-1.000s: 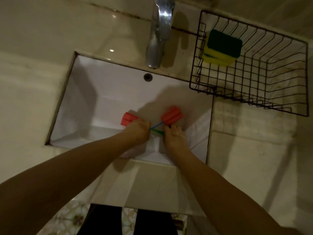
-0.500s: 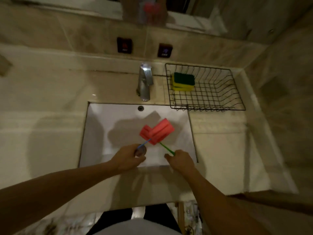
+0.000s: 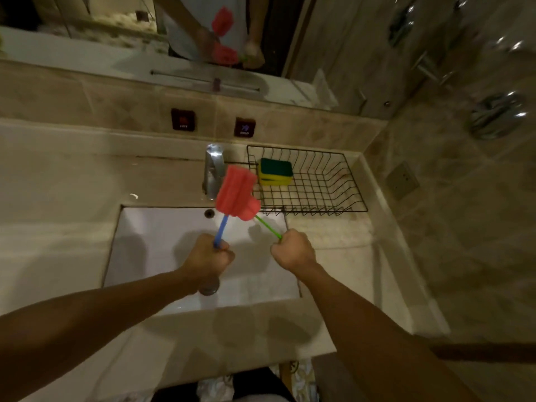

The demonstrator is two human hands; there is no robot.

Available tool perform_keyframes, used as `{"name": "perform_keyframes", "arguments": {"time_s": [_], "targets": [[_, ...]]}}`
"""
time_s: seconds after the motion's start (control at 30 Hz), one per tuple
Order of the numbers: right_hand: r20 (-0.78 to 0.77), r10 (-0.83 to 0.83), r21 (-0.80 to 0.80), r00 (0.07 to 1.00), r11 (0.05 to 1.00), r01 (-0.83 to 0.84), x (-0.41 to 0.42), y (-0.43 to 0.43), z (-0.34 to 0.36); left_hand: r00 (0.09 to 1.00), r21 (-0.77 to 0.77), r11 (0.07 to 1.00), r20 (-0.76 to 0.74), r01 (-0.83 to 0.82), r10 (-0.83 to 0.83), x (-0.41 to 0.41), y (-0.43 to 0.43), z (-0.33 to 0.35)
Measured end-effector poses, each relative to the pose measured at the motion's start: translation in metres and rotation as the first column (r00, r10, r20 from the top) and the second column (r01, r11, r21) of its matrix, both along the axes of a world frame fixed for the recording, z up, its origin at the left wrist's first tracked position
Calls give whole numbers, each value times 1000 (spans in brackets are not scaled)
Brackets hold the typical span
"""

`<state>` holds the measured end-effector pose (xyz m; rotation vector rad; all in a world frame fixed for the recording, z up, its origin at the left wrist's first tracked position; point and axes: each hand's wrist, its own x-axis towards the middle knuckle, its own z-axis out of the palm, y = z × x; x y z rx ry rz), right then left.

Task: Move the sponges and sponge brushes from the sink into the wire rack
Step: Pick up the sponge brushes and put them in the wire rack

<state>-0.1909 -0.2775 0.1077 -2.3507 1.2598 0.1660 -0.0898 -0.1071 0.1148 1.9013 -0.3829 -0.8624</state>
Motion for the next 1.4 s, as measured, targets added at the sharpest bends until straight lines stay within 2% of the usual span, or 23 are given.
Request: {"name": "perform_keyframes", "arguments": {"time_s": [0.07,0.13,0.17,0.23,0.4,0.57,0.83,1.23,1.33,1.4], "targets": [[4,58,-31,998,998,-58,15,-22,9,991,-70,995,-119,-72,64,0,-6,-2],[0,108,-70,994,992,-108,26,-33,21,971,-54,984,-182,-169,157,3,-7,-3],[-9,126,-101,992,987,-127,30,-35,22,971,-22,983,-160,-181,175,5,-4,0],[-92,231,-120,969,963,-241,26,-128,5,899,4,937,-280,-350,337,-30,-87,-28],[-115,317,-253,941,907,-337,43,-164,4,865,-34,903,-306,-427,398,-25,-102,-23],[-283,405,-225,870,853,-471,56,-224,-26,820,-31,861,-324,-508,472,-36,-132,-37],[-432,348,-91,832,901,-424,87,-263,-67,773,29,844,-384,-536,505,-41,-147,-57],[-400,197,76,895,980,-182,110,-277,-83,777,104,867,-402,-487,485,-51,-138,-64],[-412,263,112,873,965,-237,117,-277,-81,778,127,875,-412,-467,475,-55,-140,-64],[-360,302,143,883,953,-267,118,-281,-76,779,118,883,-429,-454,457,-55,-143,-62]]}}
